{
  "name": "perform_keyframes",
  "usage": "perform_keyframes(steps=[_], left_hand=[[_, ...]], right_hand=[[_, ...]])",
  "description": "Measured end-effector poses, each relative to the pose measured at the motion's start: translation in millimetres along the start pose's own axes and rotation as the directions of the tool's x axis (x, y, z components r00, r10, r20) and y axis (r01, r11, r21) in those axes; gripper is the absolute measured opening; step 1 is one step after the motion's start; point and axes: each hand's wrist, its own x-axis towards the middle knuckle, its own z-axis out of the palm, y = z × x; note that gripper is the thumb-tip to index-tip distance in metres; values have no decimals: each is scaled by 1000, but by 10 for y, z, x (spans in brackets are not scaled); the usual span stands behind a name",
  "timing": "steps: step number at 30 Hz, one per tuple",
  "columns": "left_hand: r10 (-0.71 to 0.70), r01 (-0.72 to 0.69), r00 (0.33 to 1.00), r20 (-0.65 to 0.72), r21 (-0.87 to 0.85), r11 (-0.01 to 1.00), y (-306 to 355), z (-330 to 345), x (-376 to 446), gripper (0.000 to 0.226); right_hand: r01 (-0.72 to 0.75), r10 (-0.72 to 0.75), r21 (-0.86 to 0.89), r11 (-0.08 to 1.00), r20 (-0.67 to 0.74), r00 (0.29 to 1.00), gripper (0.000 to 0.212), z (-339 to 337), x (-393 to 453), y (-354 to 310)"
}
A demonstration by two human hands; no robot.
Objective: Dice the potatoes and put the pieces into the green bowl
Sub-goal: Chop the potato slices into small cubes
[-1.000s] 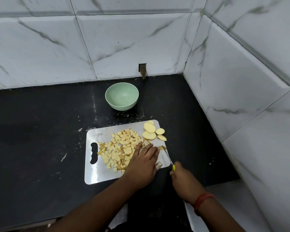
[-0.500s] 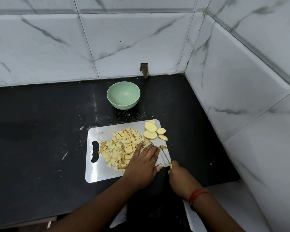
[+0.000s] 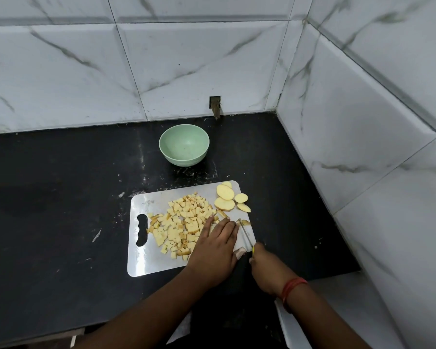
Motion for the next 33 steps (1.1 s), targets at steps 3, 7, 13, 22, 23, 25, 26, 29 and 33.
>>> perform_keyframes(steps=[3,7,13,22,23,25,26,29,33], left_hand=[[1,-1,1000,8,15,1000,10,-2,1,68],[-4,4,1000,15,40,999,27,-4,11,69],[-21,20,999,35,46,999,36,-7,14,69],[139,-139,989,-40,4,990,71,-61,105,66],[189,-189,982,-22,5,982,74,-64,155,66],[231,-232,973,28,21,973,86,-79,270,66],[232,-233,972,42,34,972,90,-91,313,64],[243,-243,970,8,64,968,72,-137,339,58],[238,-234,971,-31,95,968,-95,-188,207,56]], right_hand=[[-8,8,-8,1000,14,1000,41,24,-26,19],[-7,7,19,1000,15,1000,34,39,-72,31],[10,-11,28,1000,31,999,14,67,-163,105],[63,17,396,916,-194,981,17,-109,-245,216],[80,17,423,903,-221,975,17,-142,-240,210],[102,15,462,881,-243,970,18,-192,-238,199],[107,13,474,874,-243,970,18,-206,-240,197],[109,2,471,875,-230,973,17,-242,-257,215],[95,1,466,880,-202,979,16,-274,-257,254]])
